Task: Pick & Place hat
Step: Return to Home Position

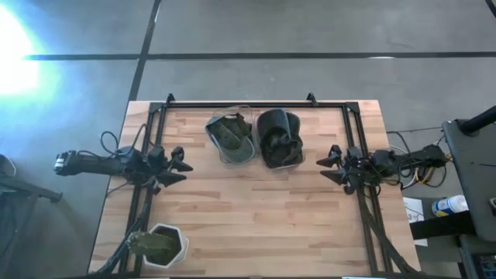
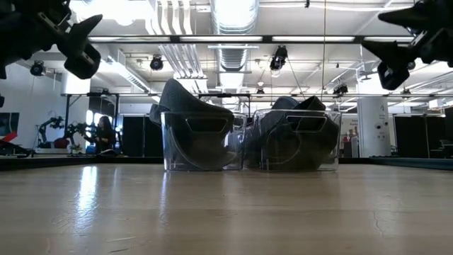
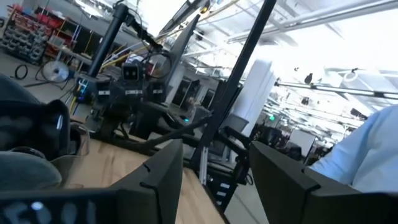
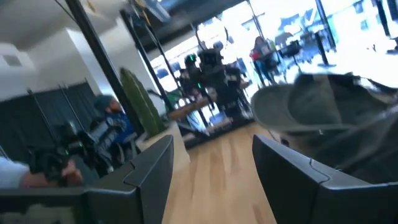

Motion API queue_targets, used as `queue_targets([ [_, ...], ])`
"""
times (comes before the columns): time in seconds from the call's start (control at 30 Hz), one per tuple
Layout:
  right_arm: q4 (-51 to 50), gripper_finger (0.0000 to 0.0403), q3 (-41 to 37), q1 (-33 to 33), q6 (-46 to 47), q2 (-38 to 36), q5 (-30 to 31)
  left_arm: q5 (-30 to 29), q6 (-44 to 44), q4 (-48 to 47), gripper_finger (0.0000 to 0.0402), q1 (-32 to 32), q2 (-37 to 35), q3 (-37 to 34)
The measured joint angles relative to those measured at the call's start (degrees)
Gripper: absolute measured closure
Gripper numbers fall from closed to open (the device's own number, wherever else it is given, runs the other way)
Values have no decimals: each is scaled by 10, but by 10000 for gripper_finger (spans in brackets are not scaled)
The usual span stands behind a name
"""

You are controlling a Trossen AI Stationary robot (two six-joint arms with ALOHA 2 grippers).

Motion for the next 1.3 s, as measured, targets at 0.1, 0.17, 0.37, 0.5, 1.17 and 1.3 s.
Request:
queue_targets([
  [0.1, -21, 188, 0, 0, 0, 11, 0, 0, -2, -6, 223, 0, -2, -6],
  [0.17, -31, 188, 0, 0, 0, 18, 0, 0, -3, -30, 223, 0, -1, -6],
  [0.37, -47, 188, 0, 0, 2, 37, 0, 0, -3, -72, 223, 0, 0, -6],
  [0.5, -48, 188, 0, 0, 2, 44, 0, 0, -3, -87, 223, 0, 0, -6],
  [1.17, -52, 188, 0, 0, 2, 42, 0, -22, 177, -188, 223, 13, -103, -7],
  [1.3, -52, 188, 0, 0, 2, 43, 0, -31, 239, -210, 223, 14, -103, -7],
])
